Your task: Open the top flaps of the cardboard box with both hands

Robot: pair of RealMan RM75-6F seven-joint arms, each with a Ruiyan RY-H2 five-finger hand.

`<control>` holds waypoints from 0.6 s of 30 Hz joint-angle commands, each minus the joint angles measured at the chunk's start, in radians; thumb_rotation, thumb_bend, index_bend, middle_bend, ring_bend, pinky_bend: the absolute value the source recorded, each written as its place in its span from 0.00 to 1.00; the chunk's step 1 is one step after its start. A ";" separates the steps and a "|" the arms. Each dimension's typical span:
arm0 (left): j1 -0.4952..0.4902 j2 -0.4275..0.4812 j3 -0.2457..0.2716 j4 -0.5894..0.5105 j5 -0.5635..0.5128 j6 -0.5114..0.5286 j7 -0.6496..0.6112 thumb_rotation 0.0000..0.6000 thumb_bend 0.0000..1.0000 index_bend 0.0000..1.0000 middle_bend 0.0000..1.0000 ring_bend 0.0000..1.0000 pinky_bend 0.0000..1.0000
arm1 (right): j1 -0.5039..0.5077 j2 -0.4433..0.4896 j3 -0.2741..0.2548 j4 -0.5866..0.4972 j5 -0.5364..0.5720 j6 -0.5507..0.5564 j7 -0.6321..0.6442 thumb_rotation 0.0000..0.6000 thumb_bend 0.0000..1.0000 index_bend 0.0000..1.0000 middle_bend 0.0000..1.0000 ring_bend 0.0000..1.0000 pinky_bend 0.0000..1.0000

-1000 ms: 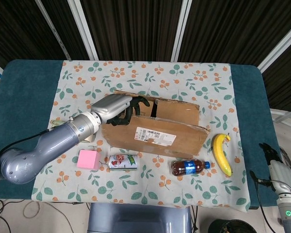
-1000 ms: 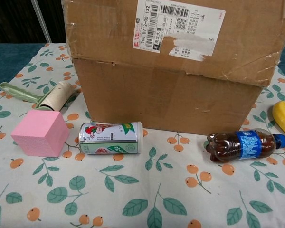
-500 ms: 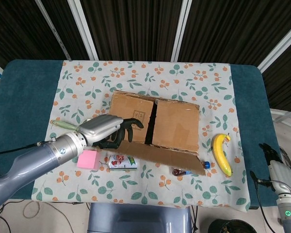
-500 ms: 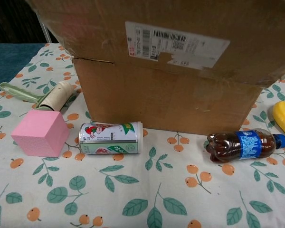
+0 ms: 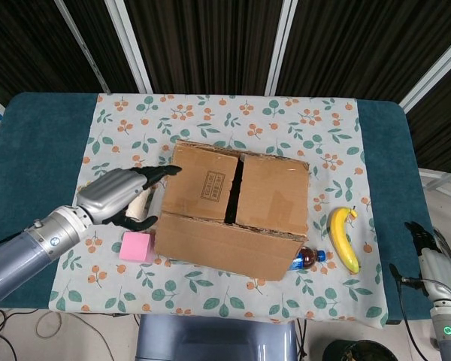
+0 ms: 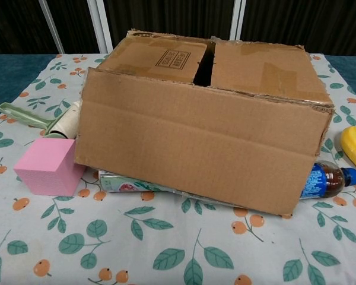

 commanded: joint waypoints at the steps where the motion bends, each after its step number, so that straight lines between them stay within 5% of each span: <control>1: 0.178 -0.101 0.131 0.013 0.241 0.381 0.218 1.00 0.23 0.00 0.07 0.09 0.16 | 0.001 0.002 0.002 0.001 0.003 0.001 -0.007 1.00 0.36 0.00 0.00 0.00 0.22; 6: 0.320 -0.264 0.278 0.063 0.403 0.700 0.360 1.00 0.18 0.00 0.01 0.03 0.12 | -0.001 0.008 0.015 -0.005 -0.007 0.035 -0.026 1.00 0.27 0.00 0.00 0.00 0.22; 13: 0.443 -0.347 0.413 0.130 0.454 0.849 0.367 1.00 0.15 0.00 0.00 0.01 0.11 | 0.032 0.038 0.056 -0.023 -0.087 0.082 -0.047 1.00 0.20 0.00 0.00 0.00 0.21; 18: 0.492 -0.404 0.477 0.213 0.519 0.941 0.376 1.00 0.15 0.00 0.00 0.01 0.11 | 0.119 0.106 0.131 -0.059 -0.145 0.053 -0.048 1.00 0.31 0.00 0.00 0.00 0.21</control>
